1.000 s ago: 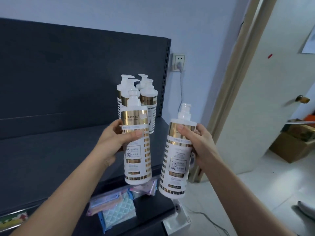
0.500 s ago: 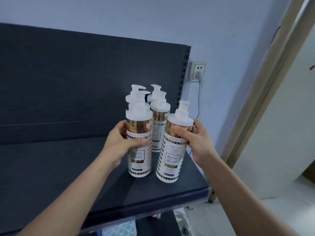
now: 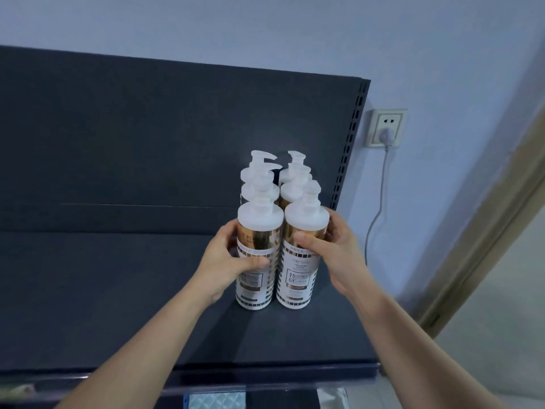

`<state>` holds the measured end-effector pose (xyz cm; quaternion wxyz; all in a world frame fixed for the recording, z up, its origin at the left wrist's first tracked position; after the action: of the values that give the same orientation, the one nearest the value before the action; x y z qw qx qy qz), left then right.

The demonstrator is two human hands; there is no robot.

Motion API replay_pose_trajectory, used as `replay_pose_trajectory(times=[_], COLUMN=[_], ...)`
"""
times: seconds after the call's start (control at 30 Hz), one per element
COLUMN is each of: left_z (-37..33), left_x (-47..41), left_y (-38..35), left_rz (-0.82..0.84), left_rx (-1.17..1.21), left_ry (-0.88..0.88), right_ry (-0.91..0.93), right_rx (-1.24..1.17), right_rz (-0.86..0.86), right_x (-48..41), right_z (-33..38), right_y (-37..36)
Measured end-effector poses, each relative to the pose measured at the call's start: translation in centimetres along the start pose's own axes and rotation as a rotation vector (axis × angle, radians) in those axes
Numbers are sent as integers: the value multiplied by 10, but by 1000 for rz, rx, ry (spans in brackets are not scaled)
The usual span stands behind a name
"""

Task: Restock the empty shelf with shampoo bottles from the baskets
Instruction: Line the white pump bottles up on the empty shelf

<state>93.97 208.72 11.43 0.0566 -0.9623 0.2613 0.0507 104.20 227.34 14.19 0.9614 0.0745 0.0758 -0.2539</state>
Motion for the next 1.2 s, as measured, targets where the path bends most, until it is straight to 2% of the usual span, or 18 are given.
replay_pose_trajectory(times=[0.13, 0.3, 0.5, 0.7, 1.0, 1.2], left_z=[-2, 3, 0, -6, -12, -14], left_x=[4, 14, 14, 20, 1, -24], left_y=[-2, -1, 0, 27, 84, 116], left_rz=[15, 75, 39, -1, -112, -135], left_rx=[-35, -177, -268, -291, -239, -234], left_ry=[-15, -12, 4, 44, 73, 78], right_ry=[30, 47, 24, 31, 50, 54], right_rx=[57, 242, 325, 333, 298, 260], right_rz=[-1, 42, 42, 81, 205, 225], right_x=[0, 5, 5, 15, 16, 3], right_z=[-2, -13, -19, -16, -6, -4], right_y=[-1, 0, 1, -14, -73, -114])
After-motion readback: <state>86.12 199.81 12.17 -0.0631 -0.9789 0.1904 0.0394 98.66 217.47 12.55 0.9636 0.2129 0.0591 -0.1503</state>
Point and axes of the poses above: each hand's wrist, its own x-axis away from the middle knuckle, its own y-axis out of the back of the hand, z = x × y, the point moved 4 cm from there along -x, towards the middle knuckle, and after that the axes turned 10 degrees about x, right-handed, at the moved point
